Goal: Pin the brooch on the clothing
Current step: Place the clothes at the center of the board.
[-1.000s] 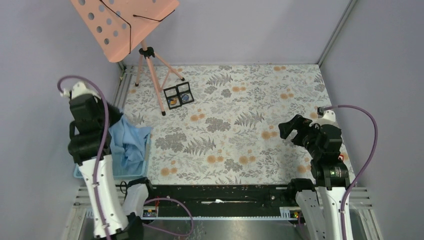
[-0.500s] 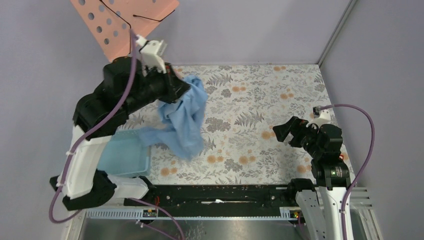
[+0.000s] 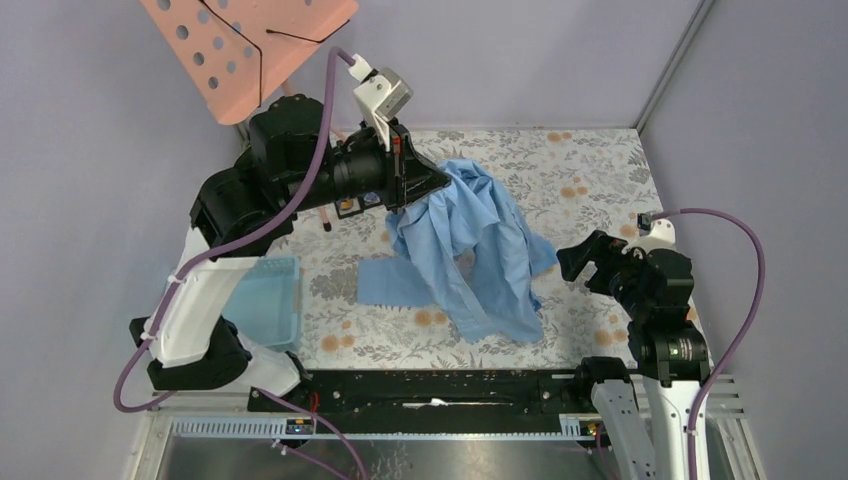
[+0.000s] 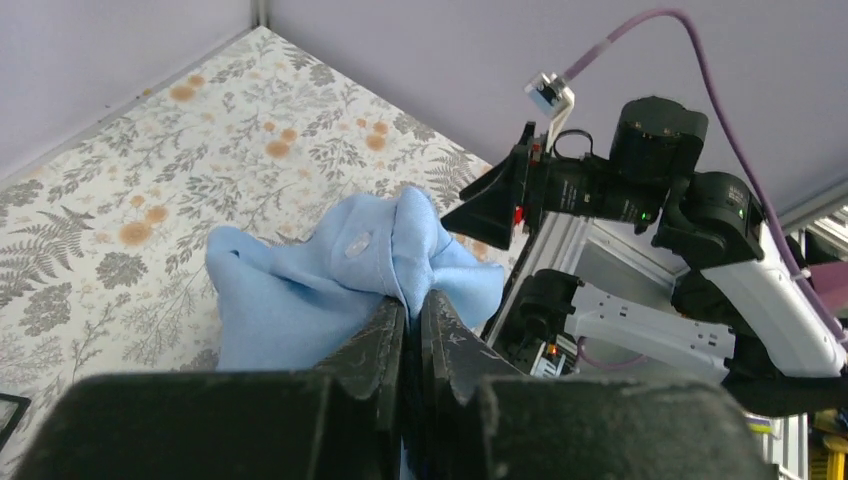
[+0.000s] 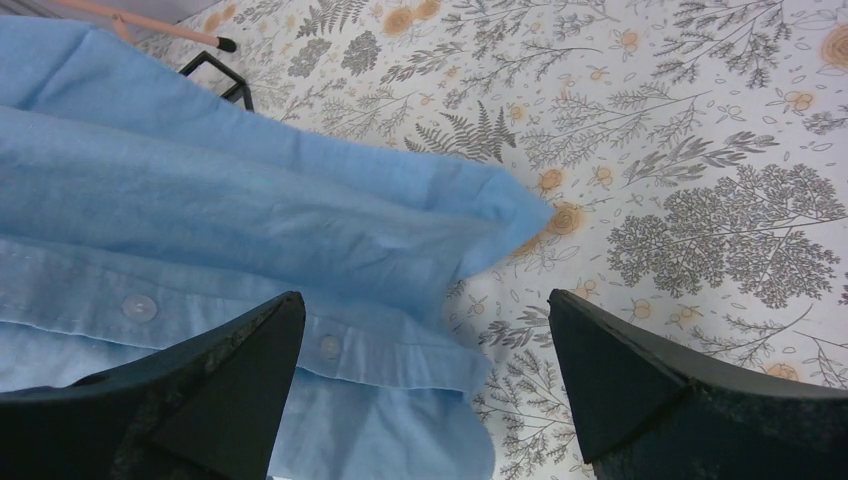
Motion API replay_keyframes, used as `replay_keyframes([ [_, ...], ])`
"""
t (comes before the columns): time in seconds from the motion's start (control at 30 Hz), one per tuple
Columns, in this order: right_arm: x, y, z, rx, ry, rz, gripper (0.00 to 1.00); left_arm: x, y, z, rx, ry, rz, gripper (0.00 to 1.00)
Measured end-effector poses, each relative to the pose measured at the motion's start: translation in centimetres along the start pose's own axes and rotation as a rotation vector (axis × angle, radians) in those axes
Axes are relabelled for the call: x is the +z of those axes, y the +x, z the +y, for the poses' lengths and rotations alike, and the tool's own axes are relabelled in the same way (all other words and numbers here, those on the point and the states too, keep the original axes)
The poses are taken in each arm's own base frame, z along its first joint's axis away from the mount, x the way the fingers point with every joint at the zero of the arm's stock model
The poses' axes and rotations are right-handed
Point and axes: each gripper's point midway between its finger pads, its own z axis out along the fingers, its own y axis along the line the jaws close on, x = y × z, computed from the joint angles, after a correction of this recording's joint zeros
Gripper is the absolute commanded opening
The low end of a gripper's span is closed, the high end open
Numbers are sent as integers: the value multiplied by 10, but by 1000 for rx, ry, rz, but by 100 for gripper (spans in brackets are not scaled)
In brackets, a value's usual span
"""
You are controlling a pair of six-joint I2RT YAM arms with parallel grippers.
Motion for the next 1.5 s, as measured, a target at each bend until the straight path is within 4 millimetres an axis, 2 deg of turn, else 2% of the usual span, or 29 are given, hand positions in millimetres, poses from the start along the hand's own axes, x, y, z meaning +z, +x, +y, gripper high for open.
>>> replay_keyframes([
  [0.1, -1, -1, -2, -2, 14, -5, 100, 3, 11, -1, 22, 31, 8, 1],
  [0.17, -1, -1, -4, -2, 25, -5, 100, 4, 39, 5, 27, 31, 52, 6],
  [0.2, -1, -1, -4, -2, 26, -6, 100, 5, 56, 10, 25, 25, 72, 11],
  [0.3, 0, -1, -5, -1, 27, -1, 100, 3, 126, 34, -2, -29, 152, 45],
  [0.4, 3, 2, -4, 1, 18, 19, 100, -2, 207, 71, -64, -139, 243, 94],
  [0.43, 5, 4, -3, 3, 11, 30, 100, -4, 233, 86, -97, -197, 272, 98],
  [0.53, 10, 12, -3, 7, 0, 68, 100, -21, 304, 142, -188, -455, 388, 99],
  [0.6, 14, 19, -3, 11, -6, 96, 100, -35, 332, 170, -228, -622, 452, 99],
  [0.67, 16, 24, -4, 12, -12, 118, 100, -45, 343, 184, -255, -737, 479, 99],
  [0.73, 16, 27, -3, 12, -22, 130, 100, -48, 341, 187, -282, -775, 455, 99],
  [0.93, 17, 29, -3, -2, -30, 138, 100, -58, 320, 173, -422, -754, 258, 99],
  [1.03, 18, 31, -3, -7, -33, 149, 100, -61, 321, 166, -527, -728, 178, 99],
  [1.13, 21, 35, -3, -3, -41, 170, 99, -60, 340, 161, -650, -711, 143, 99],
  [1.27, 23, 41, -5, 3, -37, 193, 99, -59, 383, 159, -814, -714, 151, 99],
  [1.33, 24, 44, -5, 6, -39, 203, 99, -59, 398, 160, -879, -727, 148, 97],
  [1.4, 24, 45, -5, 7, -42, 207, 98, -59, 404, 160, -936, -729, 122, 94],
  [1.5, 24, 48, -4, 7, -52, 215, 97, -57, 402, 160, -1013, -709, 56, 88],
])
